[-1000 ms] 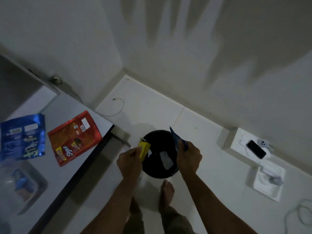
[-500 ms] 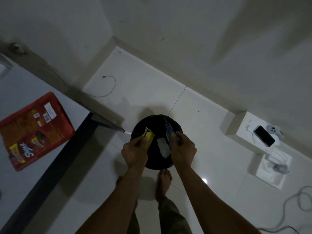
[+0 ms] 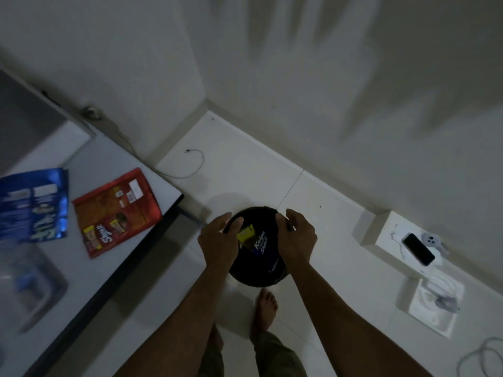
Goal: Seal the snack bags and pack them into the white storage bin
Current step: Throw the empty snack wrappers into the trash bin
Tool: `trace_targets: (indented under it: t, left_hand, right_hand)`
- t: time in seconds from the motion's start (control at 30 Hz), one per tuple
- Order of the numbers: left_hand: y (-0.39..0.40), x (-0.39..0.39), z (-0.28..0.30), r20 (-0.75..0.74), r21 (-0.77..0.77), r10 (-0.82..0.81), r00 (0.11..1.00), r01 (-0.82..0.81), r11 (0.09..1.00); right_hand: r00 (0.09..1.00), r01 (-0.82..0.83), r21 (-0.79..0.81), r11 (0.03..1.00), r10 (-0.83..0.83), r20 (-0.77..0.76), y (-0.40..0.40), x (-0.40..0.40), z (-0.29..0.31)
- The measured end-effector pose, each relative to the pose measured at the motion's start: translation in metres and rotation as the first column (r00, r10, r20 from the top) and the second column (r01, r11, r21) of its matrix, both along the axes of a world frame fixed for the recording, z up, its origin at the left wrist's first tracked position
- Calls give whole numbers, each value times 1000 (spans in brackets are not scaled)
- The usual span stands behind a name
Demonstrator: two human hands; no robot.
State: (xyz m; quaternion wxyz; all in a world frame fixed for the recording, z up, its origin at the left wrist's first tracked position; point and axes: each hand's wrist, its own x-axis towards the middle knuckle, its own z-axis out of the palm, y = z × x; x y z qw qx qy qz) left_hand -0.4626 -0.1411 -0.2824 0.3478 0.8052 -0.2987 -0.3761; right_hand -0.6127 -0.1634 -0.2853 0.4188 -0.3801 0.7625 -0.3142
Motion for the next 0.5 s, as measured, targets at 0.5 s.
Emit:
trace_targets:
  t: [0.5]
  left_hand:
    - [115,167,149,135,-207,183,974,-153,966]
  right_hand:
    - [932,-340,-229,912,360,49,45,141,140]
